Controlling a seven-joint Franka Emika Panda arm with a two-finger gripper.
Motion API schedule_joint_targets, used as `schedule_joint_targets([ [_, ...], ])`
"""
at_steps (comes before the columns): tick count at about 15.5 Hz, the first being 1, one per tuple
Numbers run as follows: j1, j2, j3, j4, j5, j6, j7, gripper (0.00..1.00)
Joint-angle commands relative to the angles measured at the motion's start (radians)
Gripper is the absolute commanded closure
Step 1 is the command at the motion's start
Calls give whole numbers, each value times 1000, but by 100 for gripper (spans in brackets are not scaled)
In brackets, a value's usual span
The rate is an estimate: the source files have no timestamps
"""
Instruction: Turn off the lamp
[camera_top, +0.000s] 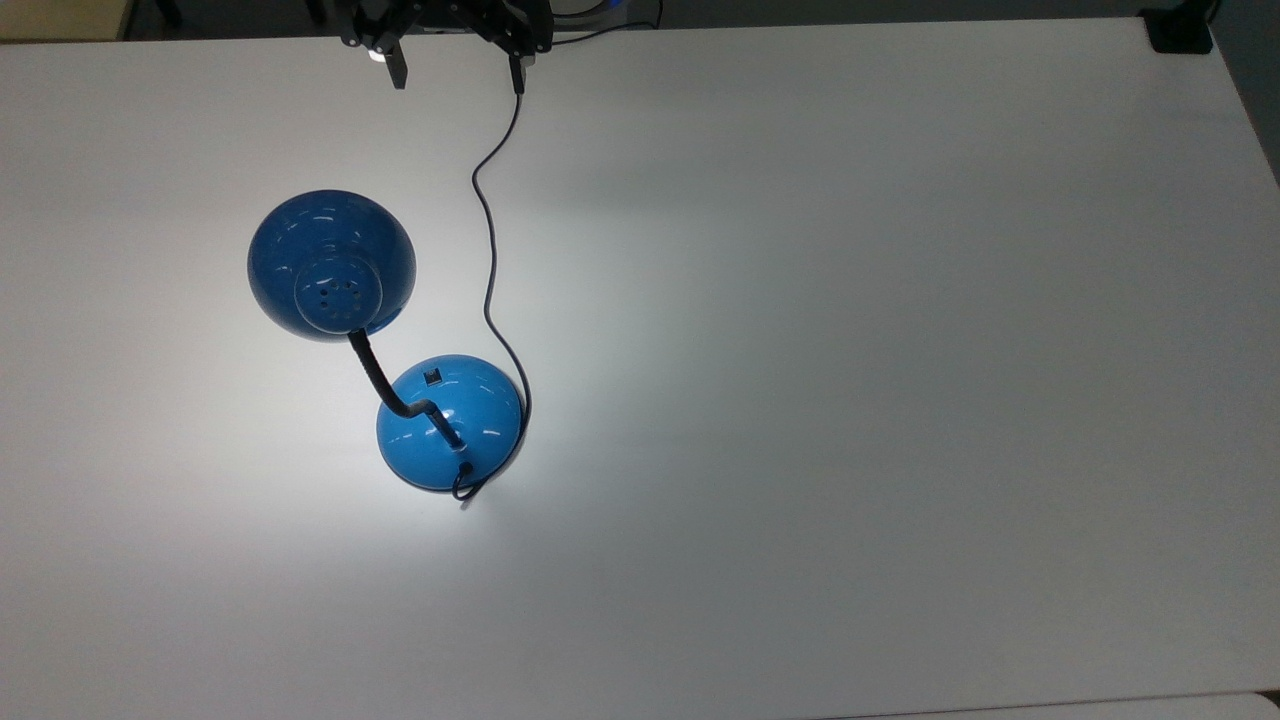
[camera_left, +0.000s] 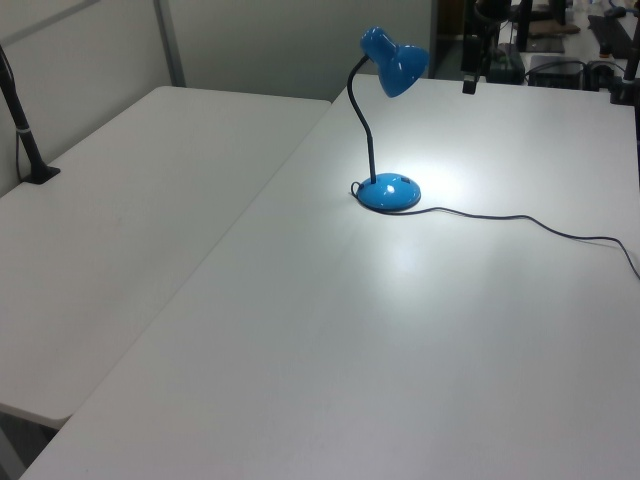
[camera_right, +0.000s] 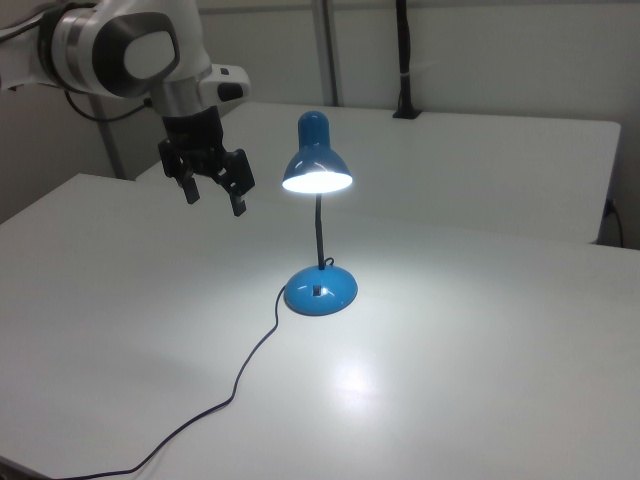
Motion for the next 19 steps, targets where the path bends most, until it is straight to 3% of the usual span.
schedule_joint_targets([
  [1,4,1,0,10,-16,4,10,0],
  [4,1,1,-2,8,-16,-6,-40,0],
  [6,-4,-1,-8,-1,-19,-50,-271,0],
  [8,-18,1,-8,-3,-39,-97,-402,0],
  [11,-36,5,-8,-73,-72,-60,-407,0],
  [13,-44,11,-20,-163,-100,99,-412,0],
  [15,-42,25,-57,-248,-87,287,-403,23],
  [17,-44,53,-60,-302,-71,432,-397,59],
  [19,-51,87,-63,-322,-31,555,-375,88],
])
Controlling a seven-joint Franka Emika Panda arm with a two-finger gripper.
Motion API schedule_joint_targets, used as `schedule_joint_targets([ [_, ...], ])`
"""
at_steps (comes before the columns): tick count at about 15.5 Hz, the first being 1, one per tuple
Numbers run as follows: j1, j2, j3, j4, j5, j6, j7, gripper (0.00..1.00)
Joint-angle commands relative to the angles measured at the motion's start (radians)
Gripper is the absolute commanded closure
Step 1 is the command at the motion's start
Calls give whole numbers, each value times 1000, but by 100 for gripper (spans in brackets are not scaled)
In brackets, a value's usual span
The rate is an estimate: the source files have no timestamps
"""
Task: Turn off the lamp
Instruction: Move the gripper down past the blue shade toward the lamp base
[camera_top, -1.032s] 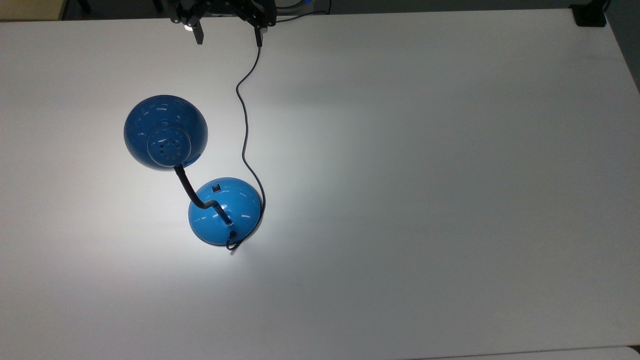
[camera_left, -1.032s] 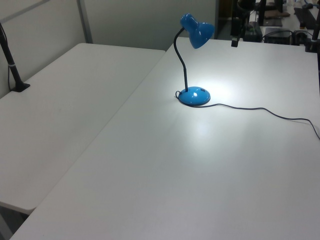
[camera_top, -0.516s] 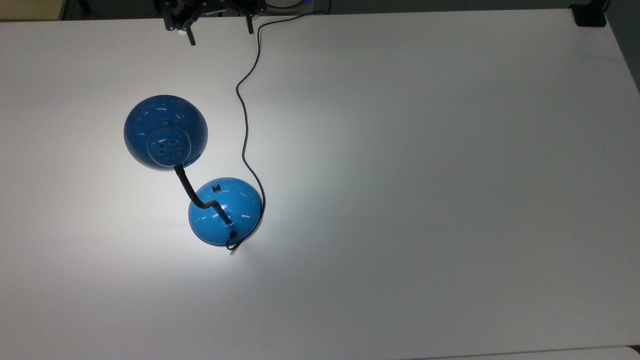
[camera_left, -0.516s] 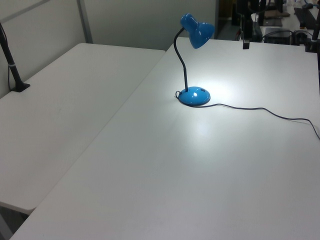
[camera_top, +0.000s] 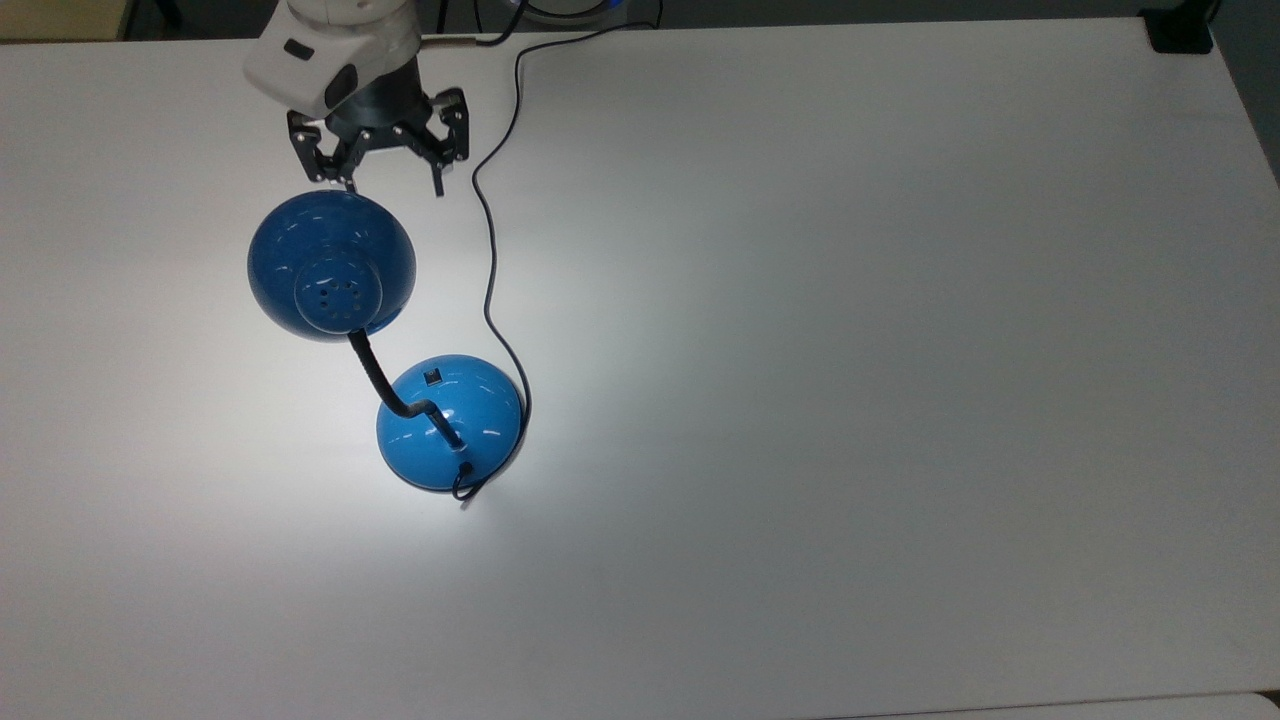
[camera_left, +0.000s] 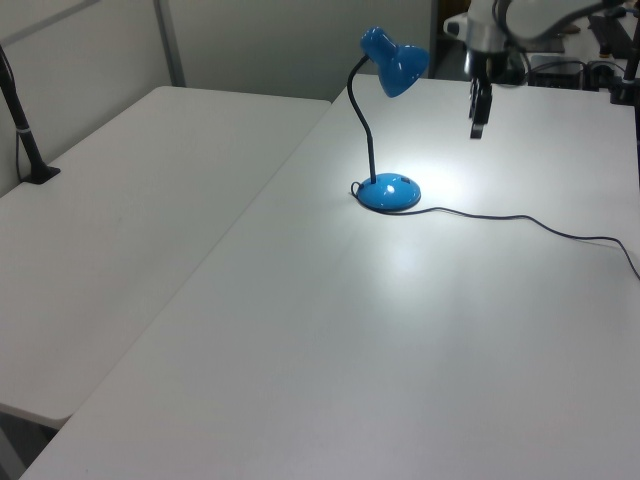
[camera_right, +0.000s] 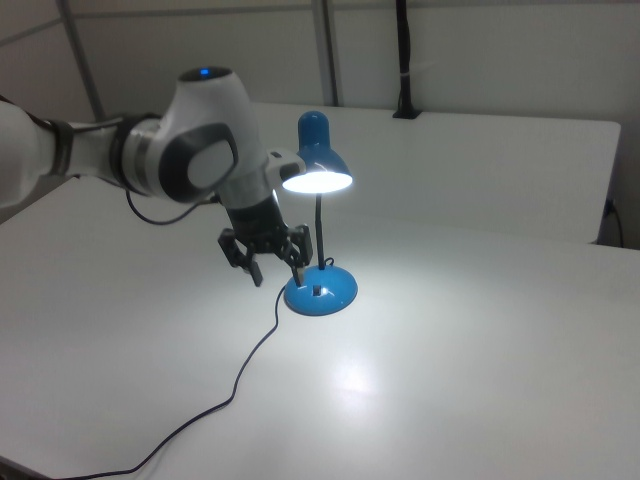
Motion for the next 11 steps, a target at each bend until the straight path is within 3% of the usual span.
schedule_joint_targets([
  [1,-5,31,-9,-65,57,214,10,94],
  [3,-16,66,-8,-82,59,315,11,100],
  [7,-9,170,-6,-93,93,543,45,100],
  [11,-7,224,0,-84,99,634,88,100],
])
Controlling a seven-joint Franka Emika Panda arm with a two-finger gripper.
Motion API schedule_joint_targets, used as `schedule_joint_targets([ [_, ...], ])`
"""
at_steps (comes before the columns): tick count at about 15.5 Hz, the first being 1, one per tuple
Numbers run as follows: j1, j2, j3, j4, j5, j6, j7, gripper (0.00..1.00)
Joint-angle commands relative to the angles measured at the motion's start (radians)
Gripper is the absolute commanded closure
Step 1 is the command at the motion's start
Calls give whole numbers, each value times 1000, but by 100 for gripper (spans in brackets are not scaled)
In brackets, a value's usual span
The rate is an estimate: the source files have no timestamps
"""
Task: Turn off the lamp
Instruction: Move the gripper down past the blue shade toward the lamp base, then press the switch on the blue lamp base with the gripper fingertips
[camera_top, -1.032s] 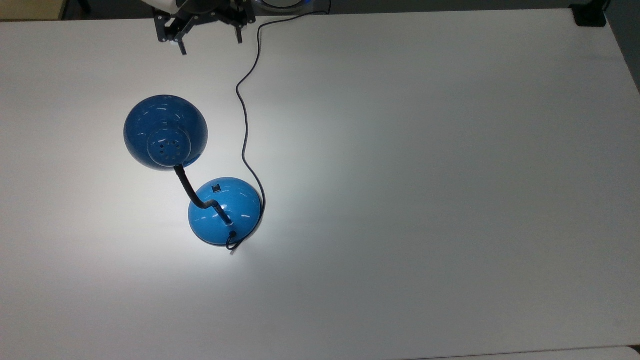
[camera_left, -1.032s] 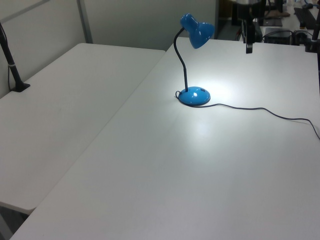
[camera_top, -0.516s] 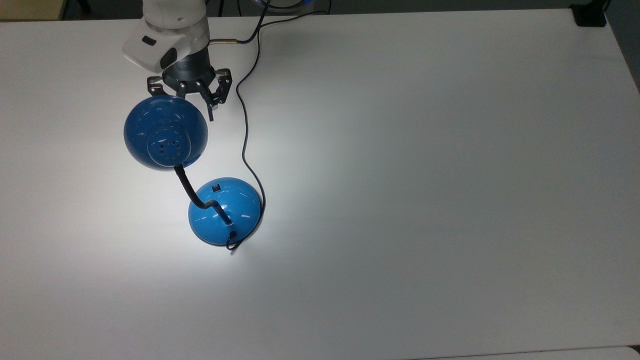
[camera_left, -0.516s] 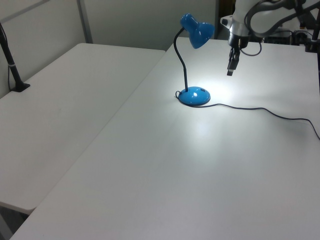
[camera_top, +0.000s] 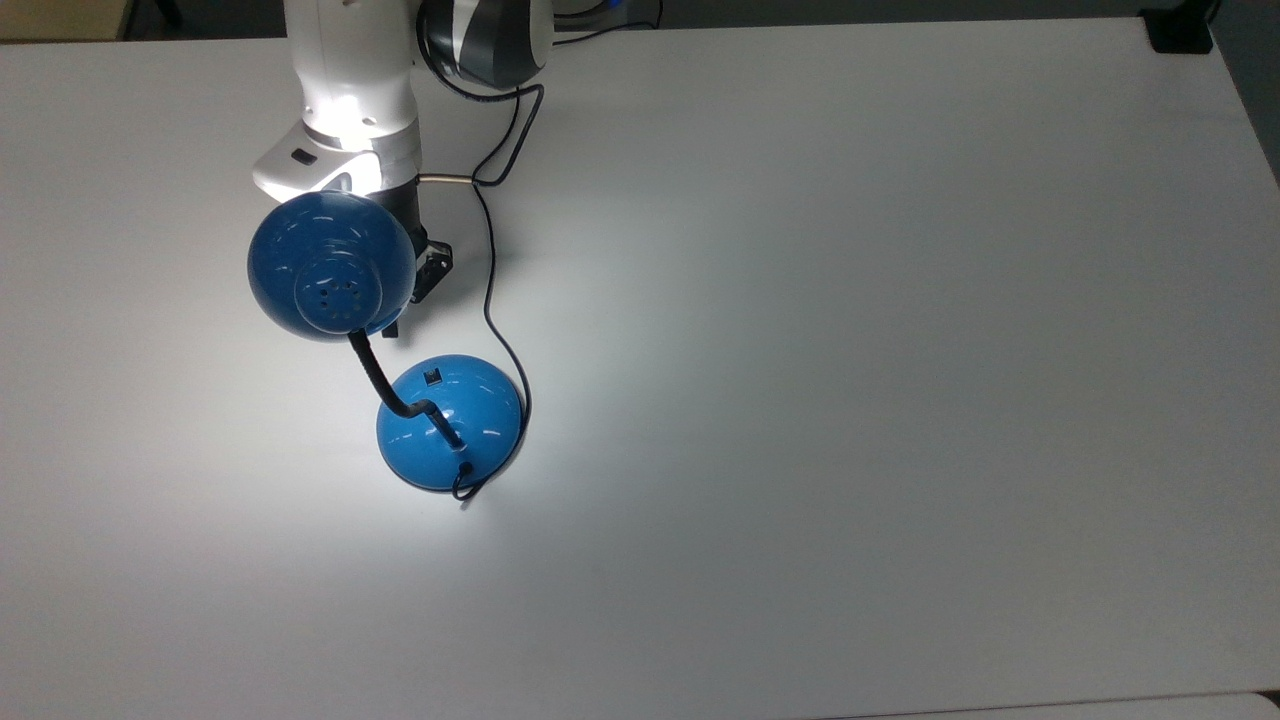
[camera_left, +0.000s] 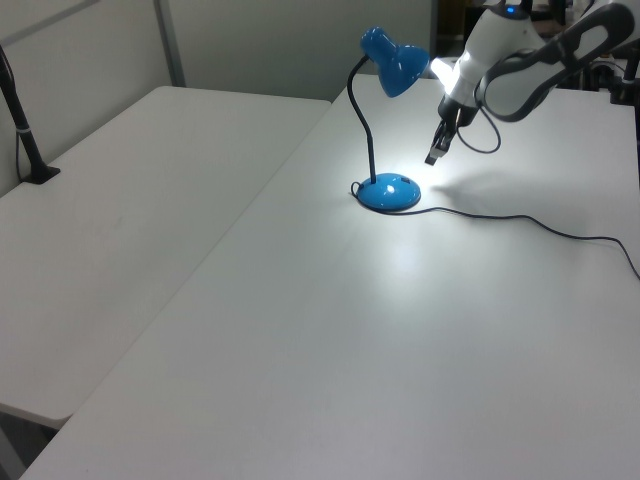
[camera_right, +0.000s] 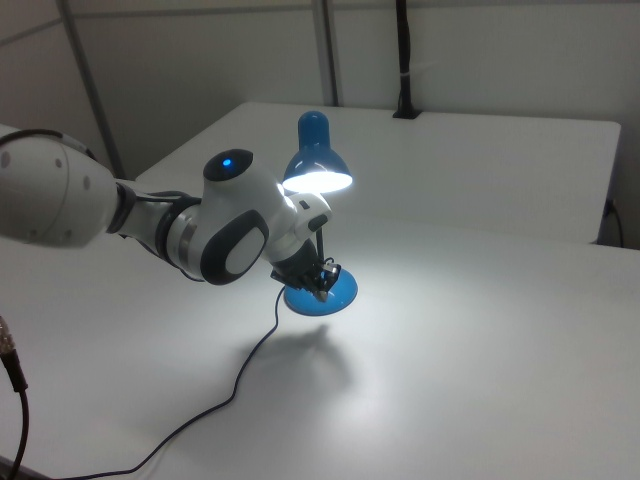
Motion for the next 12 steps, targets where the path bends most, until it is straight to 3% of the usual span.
schedule_joint_targets([
  [1,6,20,5,0,19,58,45,100],
  [5,18,50,19,31,91,87,73,100],
  [12,21,88,42,54,131,106,73,100],
])
